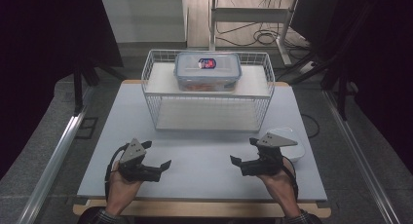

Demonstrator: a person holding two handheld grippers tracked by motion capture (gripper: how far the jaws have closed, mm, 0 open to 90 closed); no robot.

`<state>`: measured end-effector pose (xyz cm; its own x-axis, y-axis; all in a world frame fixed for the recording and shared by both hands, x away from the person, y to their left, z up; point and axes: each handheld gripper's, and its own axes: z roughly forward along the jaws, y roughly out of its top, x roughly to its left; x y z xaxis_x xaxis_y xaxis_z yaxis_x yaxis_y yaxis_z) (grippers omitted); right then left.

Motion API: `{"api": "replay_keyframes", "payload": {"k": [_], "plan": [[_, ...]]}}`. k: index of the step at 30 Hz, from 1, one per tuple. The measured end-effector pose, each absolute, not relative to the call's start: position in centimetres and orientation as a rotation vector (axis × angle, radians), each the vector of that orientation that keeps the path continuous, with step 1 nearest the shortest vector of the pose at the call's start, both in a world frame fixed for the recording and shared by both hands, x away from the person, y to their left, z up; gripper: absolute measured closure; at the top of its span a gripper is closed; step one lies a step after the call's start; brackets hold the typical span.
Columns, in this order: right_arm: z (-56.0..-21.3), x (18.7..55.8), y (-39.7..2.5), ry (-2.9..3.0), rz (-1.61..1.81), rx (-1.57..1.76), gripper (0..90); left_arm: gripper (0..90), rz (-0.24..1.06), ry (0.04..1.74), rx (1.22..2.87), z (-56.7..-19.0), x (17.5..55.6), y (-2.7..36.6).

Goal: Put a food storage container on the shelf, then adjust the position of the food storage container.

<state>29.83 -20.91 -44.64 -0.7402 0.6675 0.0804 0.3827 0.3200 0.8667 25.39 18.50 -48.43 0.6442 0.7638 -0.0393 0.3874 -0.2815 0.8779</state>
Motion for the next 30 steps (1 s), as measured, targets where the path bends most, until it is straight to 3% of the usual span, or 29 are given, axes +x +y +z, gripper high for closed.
{"api": "replay_keyframes", "payload": {"k": [8,13,25,30], "plan": [[-46.9,28.8,-20.7,2.343,1.287,0.929,3.4,3.7,0.411,0.938,1.923,-50.3,24.7,18.4],[-48.3,28.7,-21.1,2.369,1.240,0.963,3.4,3.4,0.427,0.925,1.981,-50.8,24.7,17.7],[-47.9,29.3,-21.9,2.374,1.222,1.025,0.9,2.8,0.451,0.947,1.982,-51.2,24.9,18.2],[-47.4,29.5,-22.6,2.360,1.188,1.055,8.1,2.8,0.456,0.958,1.997,-51.4,25.1,18.3]]}}
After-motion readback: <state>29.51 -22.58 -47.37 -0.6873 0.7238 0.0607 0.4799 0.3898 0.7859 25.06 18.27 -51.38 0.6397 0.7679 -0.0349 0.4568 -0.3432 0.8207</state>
